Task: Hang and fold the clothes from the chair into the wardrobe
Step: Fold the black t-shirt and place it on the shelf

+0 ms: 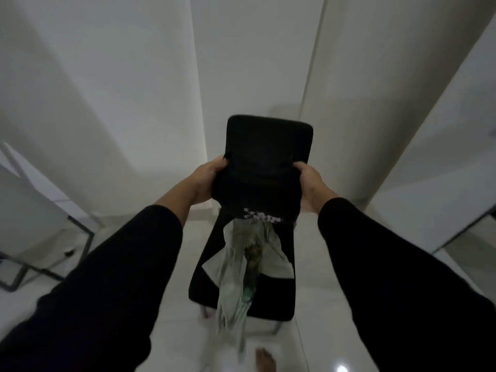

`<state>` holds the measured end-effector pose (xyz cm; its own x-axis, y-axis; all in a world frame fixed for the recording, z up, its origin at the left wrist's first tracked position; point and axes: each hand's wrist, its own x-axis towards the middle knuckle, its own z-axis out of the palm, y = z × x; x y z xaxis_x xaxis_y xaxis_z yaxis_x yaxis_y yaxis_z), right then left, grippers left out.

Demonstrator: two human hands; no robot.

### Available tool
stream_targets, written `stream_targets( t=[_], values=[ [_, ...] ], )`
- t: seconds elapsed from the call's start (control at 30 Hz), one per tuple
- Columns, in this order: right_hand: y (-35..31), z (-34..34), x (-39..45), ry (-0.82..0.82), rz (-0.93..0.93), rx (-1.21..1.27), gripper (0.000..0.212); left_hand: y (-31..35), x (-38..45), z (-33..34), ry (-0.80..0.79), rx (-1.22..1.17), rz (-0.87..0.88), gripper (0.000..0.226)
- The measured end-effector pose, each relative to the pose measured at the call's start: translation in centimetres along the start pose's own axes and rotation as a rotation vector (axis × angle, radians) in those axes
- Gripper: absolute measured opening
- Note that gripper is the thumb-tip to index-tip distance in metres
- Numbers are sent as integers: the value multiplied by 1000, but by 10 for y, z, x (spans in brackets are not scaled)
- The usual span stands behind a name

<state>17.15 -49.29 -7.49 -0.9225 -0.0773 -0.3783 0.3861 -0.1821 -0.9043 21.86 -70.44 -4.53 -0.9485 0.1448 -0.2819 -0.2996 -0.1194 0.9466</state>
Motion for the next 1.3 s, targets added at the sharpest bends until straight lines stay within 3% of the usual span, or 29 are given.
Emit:
stream_targets(
  t=[0.2, 0.37, 0.6, 0.83, 1.1, 1.3],
  values=[
    [204, -32, -51, 123, 346, -29, 43, -180, -69, -18, 29, -111, -385, 23],
    [288, -43, -92, 187, 523, -82, 40, -262, -94, -33, -16, -88, -551, 24],
    [292, -45, -71, 262, 511, -109, 41, -278, -61, -36, 82, -129, -532, 32],
    [253, -51, 21, 284, 366, -249, 30, -252, 33, -30, 117, -94, -394, 31],
    [238, -70, 174, 365, 263, -364, 46, -272, 190, -45, 417, 331, -252, 48],
    [282, -97, 233, 356, 388, -533, 64, -347, 218, -55, 536, 644, -444, 60]
  ],
)
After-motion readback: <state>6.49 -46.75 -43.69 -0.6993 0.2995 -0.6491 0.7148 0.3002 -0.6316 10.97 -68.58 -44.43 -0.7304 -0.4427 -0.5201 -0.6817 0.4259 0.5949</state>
